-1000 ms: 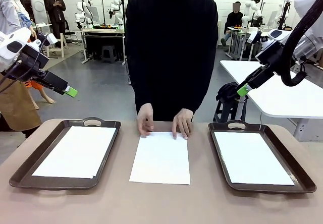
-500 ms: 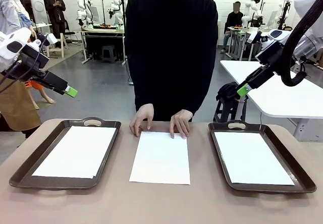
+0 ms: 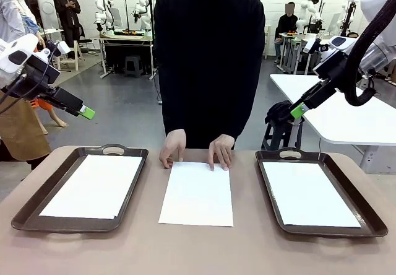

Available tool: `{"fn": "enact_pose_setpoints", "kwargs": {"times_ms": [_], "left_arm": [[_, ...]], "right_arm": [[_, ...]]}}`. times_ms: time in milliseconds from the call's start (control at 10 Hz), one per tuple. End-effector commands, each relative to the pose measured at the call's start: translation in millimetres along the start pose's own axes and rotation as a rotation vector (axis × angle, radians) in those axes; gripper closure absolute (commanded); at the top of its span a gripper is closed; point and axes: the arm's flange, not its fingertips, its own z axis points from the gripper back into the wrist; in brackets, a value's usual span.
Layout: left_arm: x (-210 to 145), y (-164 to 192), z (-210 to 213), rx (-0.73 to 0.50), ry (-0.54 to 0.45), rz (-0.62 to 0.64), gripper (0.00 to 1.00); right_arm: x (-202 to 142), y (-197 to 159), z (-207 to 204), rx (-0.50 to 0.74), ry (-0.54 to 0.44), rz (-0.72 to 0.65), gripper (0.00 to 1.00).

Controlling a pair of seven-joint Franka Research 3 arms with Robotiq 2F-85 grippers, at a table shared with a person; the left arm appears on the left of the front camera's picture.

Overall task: Sort the A4 documents.
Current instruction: Receive the A4 Paper.

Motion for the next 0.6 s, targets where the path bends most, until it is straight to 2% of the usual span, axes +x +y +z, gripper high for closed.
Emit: {"fn": "enact_pose_setpoints", "kwargs": {"times_ms": [0, 500], "left_arm": [[-0.4, -0.1, 1.3, -0.011, -0.004, -0.005, 0.1], [-0.4, -0.1, 1.3, -0.011, -0.004, -0.005, 0.1]], "right_arm": [[0.3, -1.4, -0.3, 0.0, 0.0, -0.001, 0.0], [0.3, -1.4, -0.3, 0.0, 0.0, -0.001, 0.0]]}}
